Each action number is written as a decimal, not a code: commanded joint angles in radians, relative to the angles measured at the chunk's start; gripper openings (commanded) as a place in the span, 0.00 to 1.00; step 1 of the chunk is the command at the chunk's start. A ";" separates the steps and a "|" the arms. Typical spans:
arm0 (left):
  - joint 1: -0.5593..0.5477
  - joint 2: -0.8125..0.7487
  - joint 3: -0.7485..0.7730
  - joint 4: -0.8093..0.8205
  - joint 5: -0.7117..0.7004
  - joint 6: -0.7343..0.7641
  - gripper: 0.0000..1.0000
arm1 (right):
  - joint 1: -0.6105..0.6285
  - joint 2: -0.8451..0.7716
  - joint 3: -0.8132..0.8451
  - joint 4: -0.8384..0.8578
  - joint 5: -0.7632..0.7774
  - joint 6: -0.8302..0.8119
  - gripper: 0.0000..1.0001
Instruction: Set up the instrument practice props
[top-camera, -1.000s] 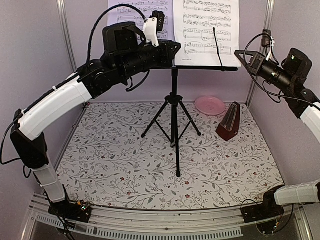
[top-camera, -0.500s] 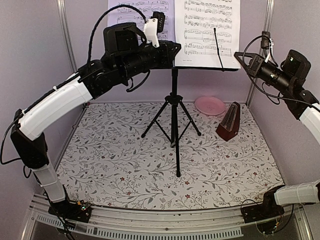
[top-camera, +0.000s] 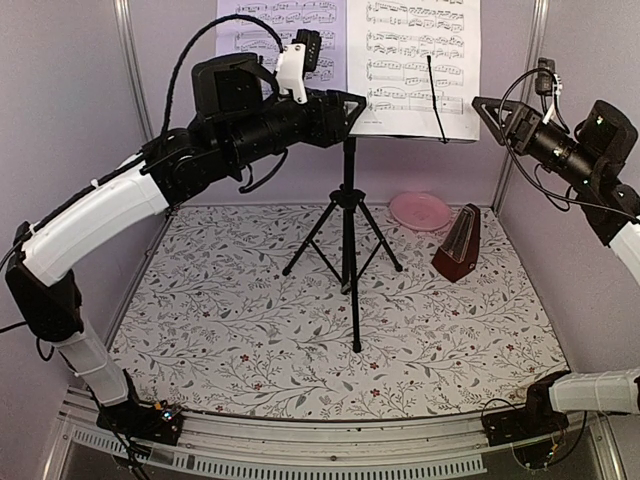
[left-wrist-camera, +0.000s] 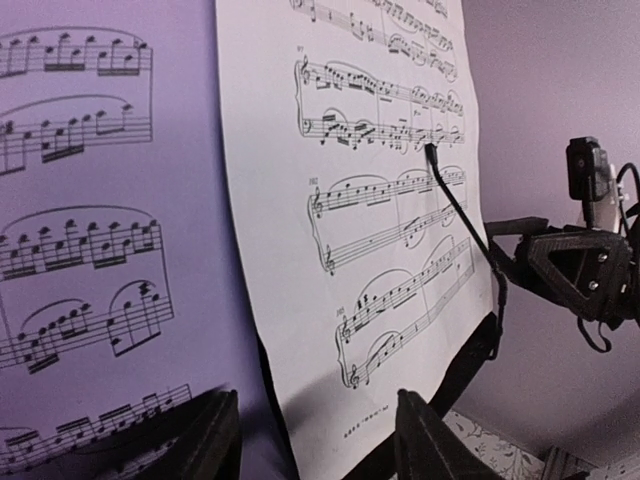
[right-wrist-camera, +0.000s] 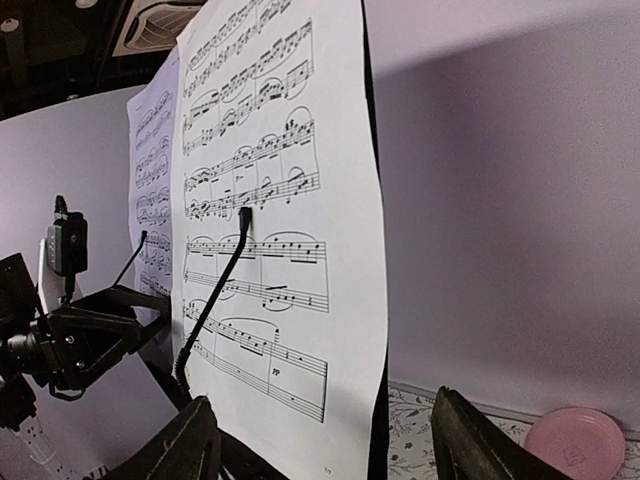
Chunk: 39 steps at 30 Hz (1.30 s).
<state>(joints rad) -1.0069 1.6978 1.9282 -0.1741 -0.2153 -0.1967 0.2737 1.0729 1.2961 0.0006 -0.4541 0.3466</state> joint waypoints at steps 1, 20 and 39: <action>-0.019 -0.096 -0.071 0.058 0.009 0.039 0.61 | -0.002 -0.047 0.012 -0.005 0.006 -0.003 0.80; -0.028 -0.476 -0.755 0.248 0.075 0.016 0.99 | -0.006 -0.178 -0.409 -0.108 0.121 -0.071 0.99; 0.007 -0.580 -1.034 0.358 0.008 -0.167 0.99 | -0.013 0.271 -0.266 -0.196 0.892 0.288 0.99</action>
<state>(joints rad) -1.0180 1.1461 0.9176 0.1329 -0.1802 -0.3275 0.2668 1.2411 0.9279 -0.1276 0.2634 0.4927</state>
